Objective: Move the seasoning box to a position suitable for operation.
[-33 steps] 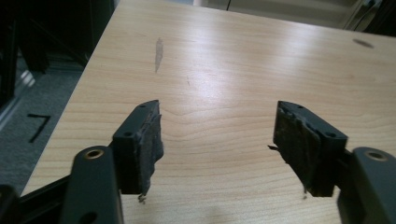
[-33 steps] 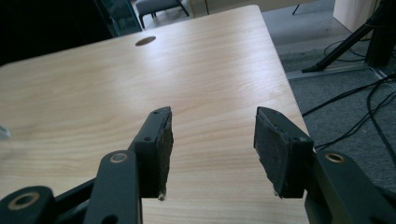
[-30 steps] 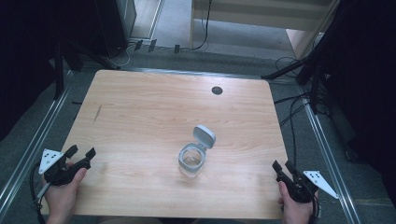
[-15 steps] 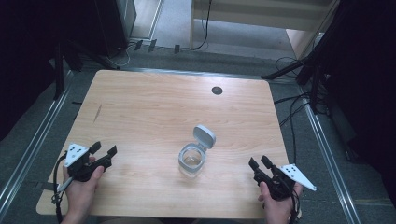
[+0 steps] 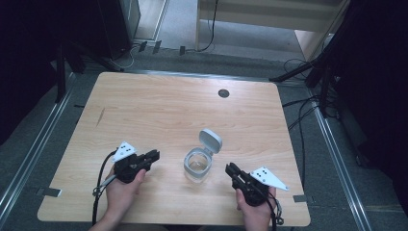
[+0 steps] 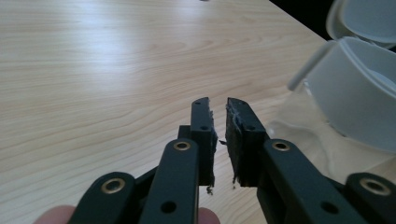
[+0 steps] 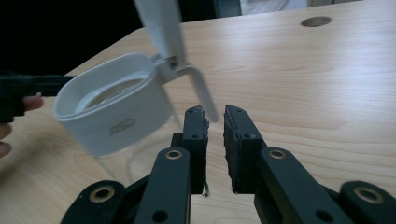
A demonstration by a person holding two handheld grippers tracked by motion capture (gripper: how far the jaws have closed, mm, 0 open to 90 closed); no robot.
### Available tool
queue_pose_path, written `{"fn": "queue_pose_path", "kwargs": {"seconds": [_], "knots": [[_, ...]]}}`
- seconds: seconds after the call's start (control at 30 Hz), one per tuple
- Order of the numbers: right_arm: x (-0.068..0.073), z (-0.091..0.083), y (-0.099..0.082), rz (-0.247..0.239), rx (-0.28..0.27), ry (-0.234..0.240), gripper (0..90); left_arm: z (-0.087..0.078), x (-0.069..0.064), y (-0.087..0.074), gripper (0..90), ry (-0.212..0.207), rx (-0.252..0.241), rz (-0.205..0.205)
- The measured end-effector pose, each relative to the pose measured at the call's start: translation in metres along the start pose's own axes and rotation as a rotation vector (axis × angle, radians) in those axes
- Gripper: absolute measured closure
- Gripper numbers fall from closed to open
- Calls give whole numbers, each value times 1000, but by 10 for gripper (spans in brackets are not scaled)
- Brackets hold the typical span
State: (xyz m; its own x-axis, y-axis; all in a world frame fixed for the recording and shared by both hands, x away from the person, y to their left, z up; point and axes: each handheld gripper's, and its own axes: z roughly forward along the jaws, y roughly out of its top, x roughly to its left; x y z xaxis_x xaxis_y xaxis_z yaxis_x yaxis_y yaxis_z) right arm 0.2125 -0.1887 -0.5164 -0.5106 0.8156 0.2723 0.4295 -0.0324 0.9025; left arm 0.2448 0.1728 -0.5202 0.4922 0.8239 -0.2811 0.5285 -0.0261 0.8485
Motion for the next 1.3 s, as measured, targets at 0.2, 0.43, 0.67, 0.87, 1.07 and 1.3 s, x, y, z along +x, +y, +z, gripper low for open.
{"fn": "queue_pose_path", "kwargs": {"seconds": [0.2,0.43,0.67,0.87,1.07,1.3], "knots": [[17,14,-2,-20,16,26,855,19,-24,7,900,-39,31,67],[27,23,-4,-44,24,12,873,30,-44,11,900,-98,47,116],[31,28,-5,-56,35,4,882,30,-51,10,900,-127,60,135],[30,29,-3,-57,30,-10,891,28,-56,8,900,-132,67,147],[23,43,4,-34,33,-27,900,24,-62,4,900,-136,68,155],[17,53,10,-31,43,-15,900,21,-56,2,838,-129,37,140]]}}
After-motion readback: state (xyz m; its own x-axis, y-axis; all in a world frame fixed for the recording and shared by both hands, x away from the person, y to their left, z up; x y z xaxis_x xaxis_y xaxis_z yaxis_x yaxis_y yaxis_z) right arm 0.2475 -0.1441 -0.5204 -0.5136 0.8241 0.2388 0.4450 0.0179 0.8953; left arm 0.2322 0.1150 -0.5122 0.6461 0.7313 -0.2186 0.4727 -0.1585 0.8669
